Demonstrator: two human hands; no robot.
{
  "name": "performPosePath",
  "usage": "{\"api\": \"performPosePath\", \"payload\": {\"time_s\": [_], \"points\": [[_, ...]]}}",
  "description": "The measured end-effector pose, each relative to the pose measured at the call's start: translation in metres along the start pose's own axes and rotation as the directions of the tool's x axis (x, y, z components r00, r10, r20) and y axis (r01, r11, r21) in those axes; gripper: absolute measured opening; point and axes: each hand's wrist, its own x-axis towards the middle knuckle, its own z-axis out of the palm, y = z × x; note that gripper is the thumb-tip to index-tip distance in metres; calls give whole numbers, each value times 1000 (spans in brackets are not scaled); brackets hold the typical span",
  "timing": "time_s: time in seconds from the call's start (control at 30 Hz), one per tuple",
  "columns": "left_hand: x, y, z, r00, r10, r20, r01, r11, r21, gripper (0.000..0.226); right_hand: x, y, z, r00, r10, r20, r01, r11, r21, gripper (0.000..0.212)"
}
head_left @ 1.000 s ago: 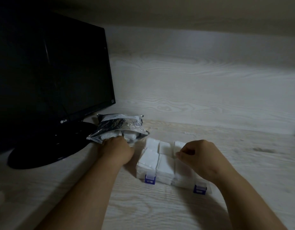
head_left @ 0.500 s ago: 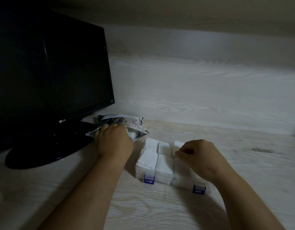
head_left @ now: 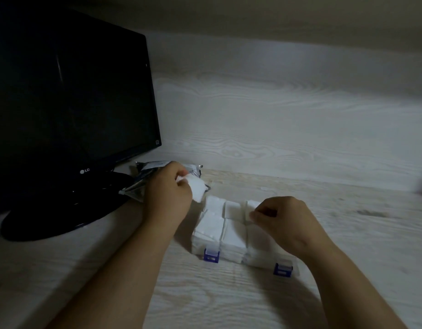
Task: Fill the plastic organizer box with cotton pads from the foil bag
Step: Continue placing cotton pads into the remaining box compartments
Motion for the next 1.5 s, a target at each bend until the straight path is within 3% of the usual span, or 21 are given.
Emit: {"api": "performPosePath", "payload": {"time_s": [0.13, 0.2, 0.33, 0.53, 0.67, 0.83, 1.13, 1.37, 1.5], "points": [[-1, 8, 0, 990, -71, 125, 109, 936, -335, 35, 0, -1, -1, 1000, -16, -26, 17, 999, 43, 21], [-3, 11, 2, 985, -61, 162, 123, 906, -405, 37, 1, -2, -1, 998, -17, -53, 22, 995, 96, 14], [-11, 16, 12, 971, -5, 239, 87, 939, -333, 29, 3, -1, -1, 996, 11, -89, 14, 959, 284, 6], [-24, 29, 22, 905, 165, 393, -56, 960, -274, 26, 0, -5, -2, 1000, -2, 9, -2, 855, 519, 10], [-30, 31, 26, 865, 220, 451, -84, 949, -303, 26, 0, -4, -2, 996, -68, 58, 30, 867, 498, 17], [-29, 26, 30, 895, 204, 397, -100, 959, -266, 14, 5, 2, -7, 999, 7, -46, 20, 825, 565, 22], [-33, 31, 39, 872, 239, 428, -133, 956, -262, 18, 7, 9, -14, 999, 47, -18, -33, 881, 471, 12], [-36, 51, 43, 807, 175, 564, -92, 981, -172, 19, 5, 15, -29, 996, 88, -26, -71, 920, 386, 12], [-45, 67, 53, 771, 108, 628, -33, 991, -130, 15, 5, 23, -40, 995, 100, 2, -99, 986, 137, 12]]}}
